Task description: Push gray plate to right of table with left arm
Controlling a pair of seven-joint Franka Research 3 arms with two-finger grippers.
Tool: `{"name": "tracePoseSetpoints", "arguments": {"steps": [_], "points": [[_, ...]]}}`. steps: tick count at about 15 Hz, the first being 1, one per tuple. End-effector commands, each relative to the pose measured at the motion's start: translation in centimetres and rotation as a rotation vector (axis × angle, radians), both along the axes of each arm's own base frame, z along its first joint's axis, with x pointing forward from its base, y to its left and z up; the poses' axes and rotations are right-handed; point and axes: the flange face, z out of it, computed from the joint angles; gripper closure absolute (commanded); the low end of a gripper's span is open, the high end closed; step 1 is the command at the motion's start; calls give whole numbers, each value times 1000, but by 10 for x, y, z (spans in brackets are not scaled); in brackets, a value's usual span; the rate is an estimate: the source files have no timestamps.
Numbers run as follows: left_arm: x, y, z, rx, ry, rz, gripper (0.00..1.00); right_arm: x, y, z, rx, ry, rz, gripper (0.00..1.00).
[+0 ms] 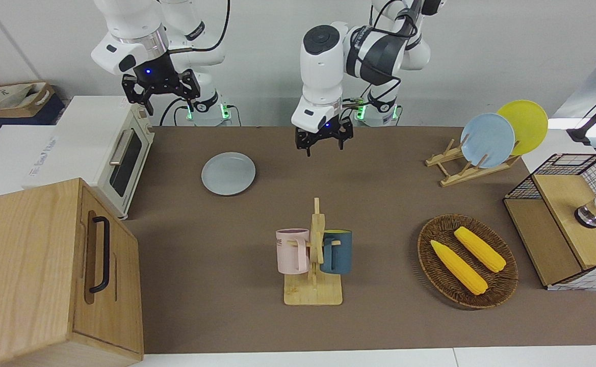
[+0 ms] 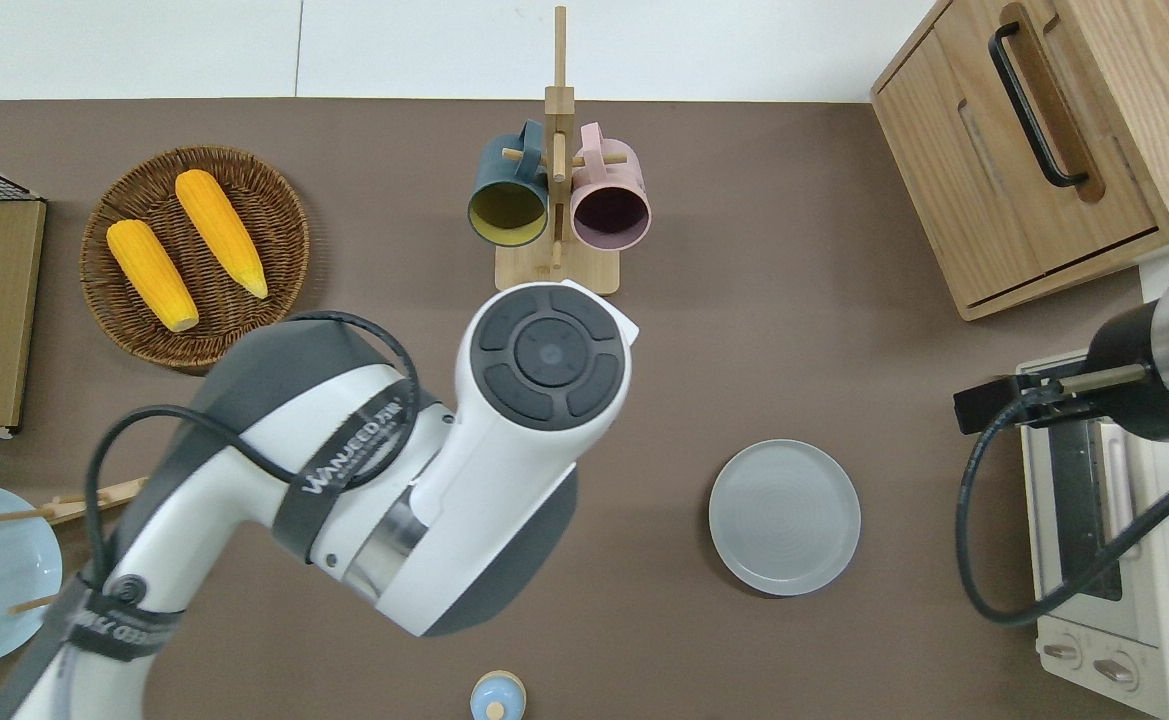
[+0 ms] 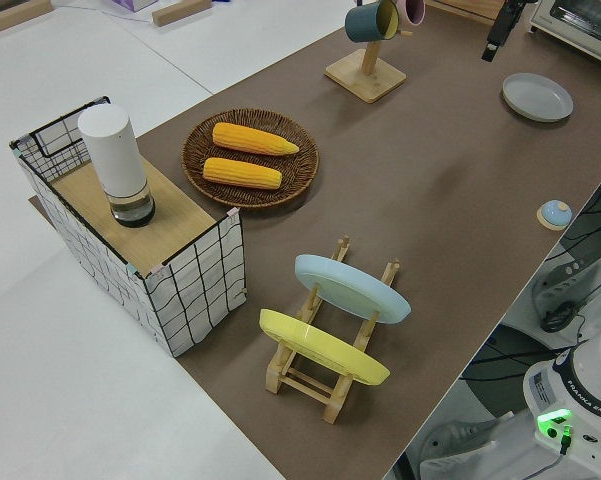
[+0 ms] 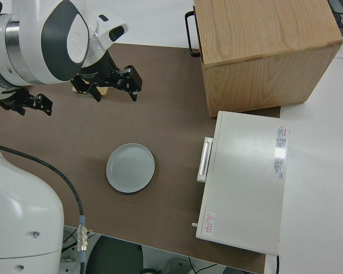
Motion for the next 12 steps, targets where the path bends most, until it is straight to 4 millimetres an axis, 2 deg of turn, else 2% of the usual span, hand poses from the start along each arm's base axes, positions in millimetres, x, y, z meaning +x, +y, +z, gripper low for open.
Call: {"name": "tracePoseSetpoints", "arguments": {"steps": [1, 6, 9, 12], "points": [[21, 58, 35, -3, 54, -22, 11, -3, -2, 4, 9, 3, -4, 17], [43, 143, 61, -8, 74, -61, 11, -3, -2, 4, 9, 3, -4, 17], [53, 200, 64, -16, 126, -154, 11, -3, -3, 4, 9, 3, -6, 17], [56, 244, 71, -26, 144, -201, 11, -3, -3, 4, 9, 3, -7, 17]]}}
